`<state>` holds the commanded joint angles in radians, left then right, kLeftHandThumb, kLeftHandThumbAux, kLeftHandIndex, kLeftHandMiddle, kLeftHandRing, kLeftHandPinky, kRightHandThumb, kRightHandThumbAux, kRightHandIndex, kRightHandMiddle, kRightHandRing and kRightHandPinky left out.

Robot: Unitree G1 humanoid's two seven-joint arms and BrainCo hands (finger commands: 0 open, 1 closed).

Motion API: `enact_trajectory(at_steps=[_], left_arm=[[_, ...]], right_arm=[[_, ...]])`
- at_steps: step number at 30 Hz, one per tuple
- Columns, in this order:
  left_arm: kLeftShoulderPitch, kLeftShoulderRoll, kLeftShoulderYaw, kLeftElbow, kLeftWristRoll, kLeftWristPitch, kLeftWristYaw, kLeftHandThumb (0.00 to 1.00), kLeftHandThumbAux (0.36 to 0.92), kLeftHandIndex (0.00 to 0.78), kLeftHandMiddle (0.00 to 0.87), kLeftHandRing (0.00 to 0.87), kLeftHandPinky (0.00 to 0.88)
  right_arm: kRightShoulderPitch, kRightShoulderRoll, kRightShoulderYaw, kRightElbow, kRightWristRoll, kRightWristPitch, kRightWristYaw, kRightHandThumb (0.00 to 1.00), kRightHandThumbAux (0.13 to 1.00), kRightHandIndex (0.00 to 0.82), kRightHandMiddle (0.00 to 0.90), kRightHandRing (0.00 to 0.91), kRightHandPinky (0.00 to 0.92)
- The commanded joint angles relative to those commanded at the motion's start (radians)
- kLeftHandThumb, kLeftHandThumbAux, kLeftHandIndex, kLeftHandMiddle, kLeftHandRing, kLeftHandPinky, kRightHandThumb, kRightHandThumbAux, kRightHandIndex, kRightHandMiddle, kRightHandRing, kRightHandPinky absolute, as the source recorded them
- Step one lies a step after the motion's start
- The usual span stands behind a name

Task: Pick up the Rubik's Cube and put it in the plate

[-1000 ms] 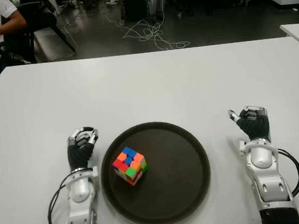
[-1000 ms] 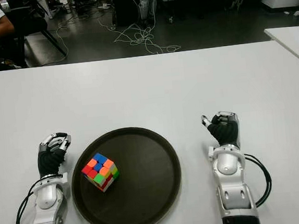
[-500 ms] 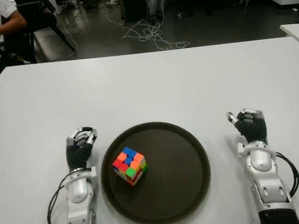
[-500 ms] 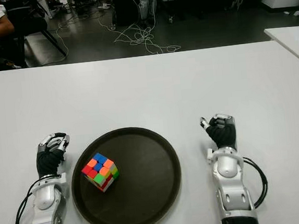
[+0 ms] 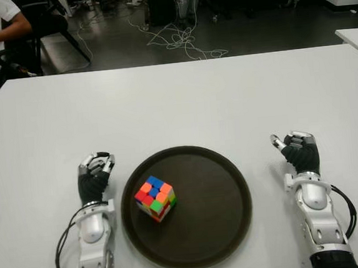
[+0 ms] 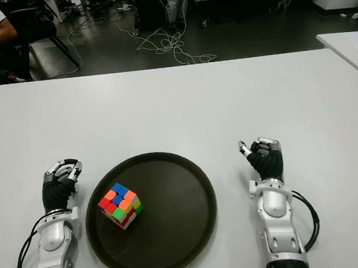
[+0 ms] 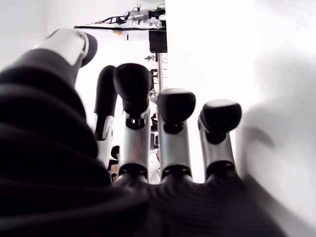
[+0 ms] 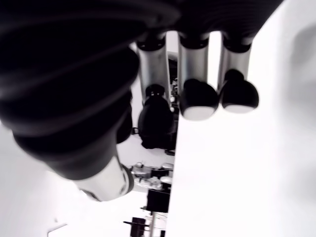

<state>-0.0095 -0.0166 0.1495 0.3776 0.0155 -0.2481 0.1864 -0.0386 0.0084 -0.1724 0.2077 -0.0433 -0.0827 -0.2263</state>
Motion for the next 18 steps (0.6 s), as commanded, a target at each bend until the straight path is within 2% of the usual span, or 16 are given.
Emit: enact_trajectory(at_steps=[4, 18], left_arm=[[0.001, -0.002, 0.001, -0.005, -0.003, 0.006, 0.000, 0.719, 0.700, 0.445, 0.800, 0.825, 0.821], [0.003, -0.003, 0.005, 0.004, -0.008, -0.028, -0.008, 0.719, 0.700, 0.445, 0.800, 0.825, 0.823]], right_arm=[[0.000, -0.001, -0.001, 0.011, -0.002, -0.019, -0.002, 0.378, 0.837, 0.799, 0.863, 0.864, 0.861], [0.001, -0.018, 0.018, 0.037, -0.062, -0.053, -0.039, 0.364, 0.846, 0.797, 0.856, 0.857, 0.854]])
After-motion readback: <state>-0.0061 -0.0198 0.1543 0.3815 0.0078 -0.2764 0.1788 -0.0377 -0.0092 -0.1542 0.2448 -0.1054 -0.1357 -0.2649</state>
